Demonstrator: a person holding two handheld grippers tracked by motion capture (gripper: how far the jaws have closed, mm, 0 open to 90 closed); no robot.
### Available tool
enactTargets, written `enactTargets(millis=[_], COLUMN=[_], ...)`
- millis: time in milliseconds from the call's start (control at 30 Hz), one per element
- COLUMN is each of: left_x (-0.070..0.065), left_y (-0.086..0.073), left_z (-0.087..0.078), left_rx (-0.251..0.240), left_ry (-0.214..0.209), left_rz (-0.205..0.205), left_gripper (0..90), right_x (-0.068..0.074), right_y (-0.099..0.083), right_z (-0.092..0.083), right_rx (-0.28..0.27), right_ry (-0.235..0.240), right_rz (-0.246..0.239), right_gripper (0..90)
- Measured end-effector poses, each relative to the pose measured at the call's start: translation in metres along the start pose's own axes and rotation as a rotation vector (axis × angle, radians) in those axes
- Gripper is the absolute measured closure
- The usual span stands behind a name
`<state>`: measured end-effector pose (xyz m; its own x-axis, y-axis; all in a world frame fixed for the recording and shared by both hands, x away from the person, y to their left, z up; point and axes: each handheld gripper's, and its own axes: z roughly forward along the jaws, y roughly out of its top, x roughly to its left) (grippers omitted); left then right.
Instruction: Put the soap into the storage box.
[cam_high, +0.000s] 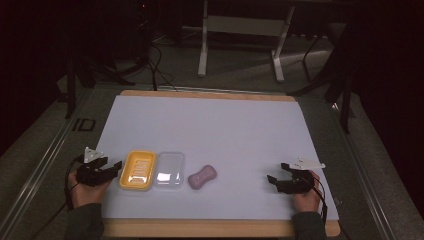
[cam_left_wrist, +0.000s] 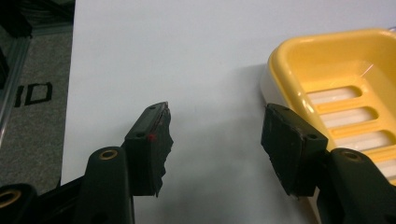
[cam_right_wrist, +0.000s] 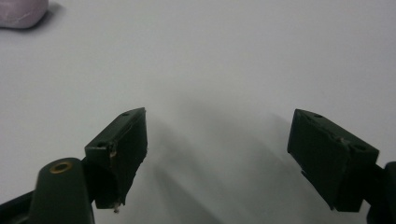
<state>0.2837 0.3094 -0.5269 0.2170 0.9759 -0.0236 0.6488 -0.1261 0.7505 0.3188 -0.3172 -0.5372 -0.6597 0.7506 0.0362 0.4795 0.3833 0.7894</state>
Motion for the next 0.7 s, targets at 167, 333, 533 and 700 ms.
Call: enactTargets(millis=[167,333,533,700], left_x=[-0.002,-0.006,-0.010,-0.011], left_y=[0.005,0.007,0.011,0.017], left_z=[-0.002,-0.003,-0.006,-0.013], left_rx=[-0.017,-0.010,-0.005,-0.028], left_ry=[-0.010,-0.012,-0.013,-0.006], left_rz=[0.006,0.023,0.040,0.039], left_gripper=[43.2,43.0,43.1,43.0], right_x=[0.003,0.004,0.004,0.005], right_y=[-0.001,-0.002,-0.002,-0.002], right_z=[-0.001,-0.003,-0.003,-0.003], right_rx=[-0.015,-0.029,-0.031,-0.032], right_ry=[-0.010,-0.008,-0.003,-0.001], right_rz=[-0.018,-0.032,-0.042,-0.050], right_gripper=[20.5,20.4,19.7,19.7])
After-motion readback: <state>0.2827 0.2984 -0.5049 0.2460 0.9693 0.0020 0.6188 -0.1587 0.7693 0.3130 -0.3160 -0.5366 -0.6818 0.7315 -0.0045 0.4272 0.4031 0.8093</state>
